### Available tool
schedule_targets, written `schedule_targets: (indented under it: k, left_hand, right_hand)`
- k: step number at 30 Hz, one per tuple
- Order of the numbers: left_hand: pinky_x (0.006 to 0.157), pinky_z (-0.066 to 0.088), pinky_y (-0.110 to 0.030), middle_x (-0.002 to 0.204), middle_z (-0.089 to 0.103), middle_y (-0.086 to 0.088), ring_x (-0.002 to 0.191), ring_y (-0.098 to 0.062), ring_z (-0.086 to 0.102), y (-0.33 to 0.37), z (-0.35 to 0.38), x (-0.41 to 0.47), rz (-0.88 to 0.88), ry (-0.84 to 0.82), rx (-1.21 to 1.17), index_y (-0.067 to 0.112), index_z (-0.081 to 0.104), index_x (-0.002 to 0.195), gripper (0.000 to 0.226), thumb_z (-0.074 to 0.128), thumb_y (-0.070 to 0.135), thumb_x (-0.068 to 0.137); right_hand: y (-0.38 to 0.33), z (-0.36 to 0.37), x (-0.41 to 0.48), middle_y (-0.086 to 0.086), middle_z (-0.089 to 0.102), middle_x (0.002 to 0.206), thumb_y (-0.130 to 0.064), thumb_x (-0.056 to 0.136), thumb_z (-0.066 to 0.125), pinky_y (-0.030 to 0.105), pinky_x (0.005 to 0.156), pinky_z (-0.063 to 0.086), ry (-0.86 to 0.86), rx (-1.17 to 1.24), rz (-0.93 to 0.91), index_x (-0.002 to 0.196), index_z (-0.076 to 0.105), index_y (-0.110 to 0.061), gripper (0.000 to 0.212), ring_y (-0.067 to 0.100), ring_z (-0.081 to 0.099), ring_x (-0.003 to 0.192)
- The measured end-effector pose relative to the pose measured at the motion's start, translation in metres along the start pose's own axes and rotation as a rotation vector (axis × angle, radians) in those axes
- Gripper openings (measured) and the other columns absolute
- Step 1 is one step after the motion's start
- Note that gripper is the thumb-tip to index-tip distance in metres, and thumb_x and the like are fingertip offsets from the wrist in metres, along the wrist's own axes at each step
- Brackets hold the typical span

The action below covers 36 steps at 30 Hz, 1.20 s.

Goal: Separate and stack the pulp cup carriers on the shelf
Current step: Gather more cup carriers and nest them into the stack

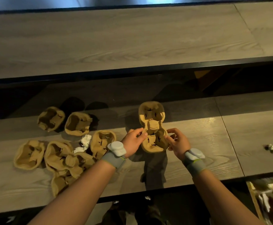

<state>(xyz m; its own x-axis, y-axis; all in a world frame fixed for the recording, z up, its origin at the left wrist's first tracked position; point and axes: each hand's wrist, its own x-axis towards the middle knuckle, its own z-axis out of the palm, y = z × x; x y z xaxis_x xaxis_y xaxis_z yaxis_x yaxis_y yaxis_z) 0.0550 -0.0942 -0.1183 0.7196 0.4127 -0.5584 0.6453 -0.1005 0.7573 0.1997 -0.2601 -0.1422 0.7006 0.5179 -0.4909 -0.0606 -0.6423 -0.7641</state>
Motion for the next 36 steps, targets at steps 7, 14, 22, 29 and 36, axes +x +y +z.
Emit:
schedule_targets:
  k: [7, 14, 22, 29, 36]
  left_hand:
    - [0.102, 0.043, -0.036, 0.131, 0.048, -0.008, 0.119, -0.023, 0.054, -0.014, -0.013, 0.008, -0.065, 0.168, -0.054, 0.02, 0.05, 0.138, 0.052, 0.048, 0.05, 0.095]
    - [0.104, 0.045, -0.049, 0.144, 0.047, -0.007, 0.128, -0.024, 0.049, -0.033, -0.041, -0.02, -0.11, 0.136, -0.25, 0.023, 0.038, 0.146, 0.055, 0.048, 0.046, 0.097]
    - [0.087, 0.052, -0.034, 0.114, 0.061, 0.006, 0.108, -0.013, 0.06, -0.05, -0.121, -0.089, -0.035, 0.342, -0.285, 0.03, 0.055, 0.124, 0.029, 0.047, 0.04, 0.098]
    - [0.06, 0.052, -0.016, 0.101, 0.065, 0.003, 0.088, -0.006, 0.065, -0.092, -0.192, -0.159, -0.004, 0.567, -0.369, 0.036, 0.062, 0.1, 0.017, 0.046, 0.033, 0.101]
    - [0.071, 0.049, -0.03, 0.106, 0.064, -0.002, 0.094, -0.019, 0.063, -0.141, -0.202, -0.188, -0.134, 0.625, -0.453, 0.022, 0.061, 0.1, 0.019, 0.043, 0.027, 0.102]
  right_hand:
    - [-0.025, 0.03, 0.005, 0.007, 0.067, 0.086, -0.02, 0.097, 0.059, 0.017, 0.044, 0.048, -0.033, 0.041, 0.004, 0.102, 0.059, -0.029, 0.01, 0.019, 0.066, 0.072]
    - [-0.038, 0.05, 0.016, 0.005, 0.066, 0.088, -0.024, 0.096, 0.06, 0.027, 0.052, 0.05, -0.119, -0.063, 0.015, 0.109, 0.059, -0.025, 0.013, 0.02, 0.065, 0.073]
    - [-0.056, 0.06, 0.018, -0.007, 0.059, 0.089, -0.033, 0.085, 0.072, 0.025, 0.053, 0.045, -0.018, -0.316, -0.163, 0.096, 0.049, -0.033, 0.026, 0.008, 0.058, 0.076]
    - [-0.117, 0.135, -0.011, -0.019, 0.058, 0.084, -0.041, 0.084, 0.072, 0.019, 0.058, 0.046, -0.237, -0.46, -0.372, 0.095, 0.051, -0.038, 0.023, 0.003, 0.059, 0.076]
    - [-0.14, 0.206, -0.042, -0.013, 0.061, 0.096, -0.055, 0.085, 0.063, 0.024, 0.068, 0.049, -0.552, -0.494, -0.405, 0.104, 0.058, -0.032, 0.03, 0.005, 0.058, 0.085]
